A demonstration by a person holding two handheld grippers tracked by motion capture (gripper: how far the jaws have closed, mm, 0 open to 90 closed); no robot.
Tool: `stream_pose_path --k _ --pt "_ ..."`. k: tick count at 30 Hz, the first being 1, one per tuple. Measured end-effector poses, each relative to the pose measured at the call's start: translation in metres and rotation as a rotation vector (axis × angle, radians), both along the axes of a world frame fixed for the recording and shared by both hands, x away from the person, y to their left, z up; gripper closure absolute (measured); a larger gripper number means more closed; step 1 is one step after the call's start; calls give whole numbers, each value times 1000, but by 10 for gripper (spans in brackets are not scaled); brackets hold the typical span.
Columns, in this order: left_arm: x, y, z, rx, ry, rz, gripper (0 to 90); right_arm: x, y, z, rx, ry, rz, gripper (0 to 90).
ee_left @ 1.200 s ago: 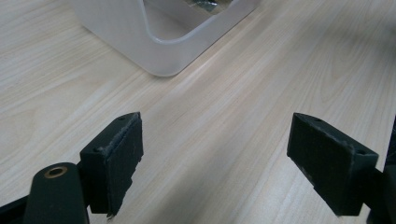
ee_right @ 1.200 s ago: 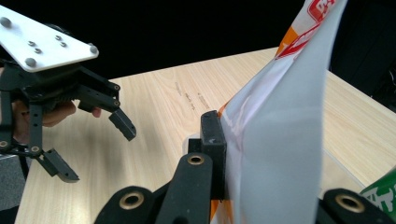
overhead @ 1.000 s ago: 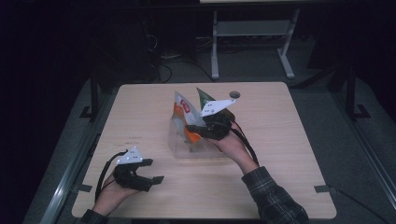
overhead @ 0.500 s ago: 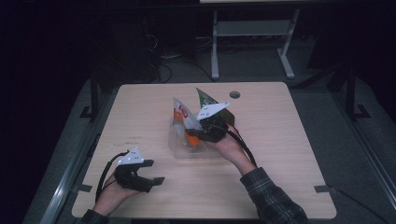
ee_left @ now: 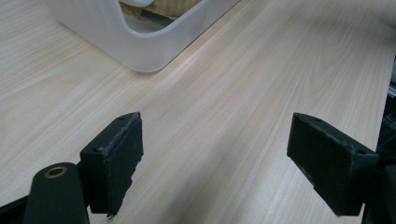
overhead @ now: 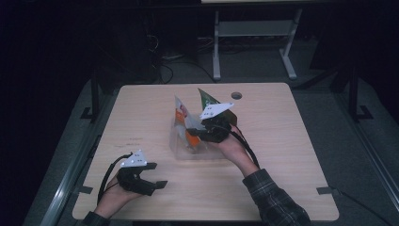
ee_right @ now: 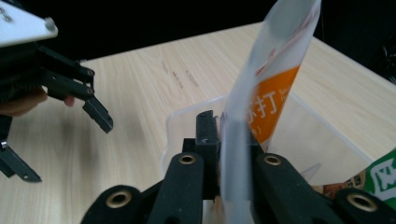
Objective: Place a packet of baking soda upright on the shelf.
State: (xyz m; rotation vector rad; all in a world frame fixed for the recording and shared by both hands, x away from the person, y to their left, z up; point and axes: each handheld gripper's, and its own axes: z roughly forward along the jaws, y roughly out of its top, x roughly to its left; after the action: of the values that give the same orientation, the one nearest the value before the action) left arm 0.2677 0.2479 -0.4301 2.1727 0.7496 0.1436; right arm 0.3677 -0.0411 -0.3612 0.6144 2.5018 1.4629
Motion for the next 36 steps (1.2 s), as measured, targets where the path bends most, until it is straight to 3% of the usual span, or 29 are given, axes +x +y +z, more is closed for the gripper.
stream_pose_path --k 12,17,23,29,36 --pt "0 0 1 7 -4 -3 179 -7 -5 8 7 -30 -23 758" --pt "0 0 1 7 -6 -4 179 -7 -6 9 -3 -38 -35 887" --pt "0 -2 -1 12 -4 -11 179 -1 -4 5 15 -33 -77 886" --pt "0 -2 0 11 -2 -12 179 -6 -8 9 25 -34 -93 714" --pt "0 -3 -1 -2 3 -9 179 -20 -18 13 -14 -24 -104 563"
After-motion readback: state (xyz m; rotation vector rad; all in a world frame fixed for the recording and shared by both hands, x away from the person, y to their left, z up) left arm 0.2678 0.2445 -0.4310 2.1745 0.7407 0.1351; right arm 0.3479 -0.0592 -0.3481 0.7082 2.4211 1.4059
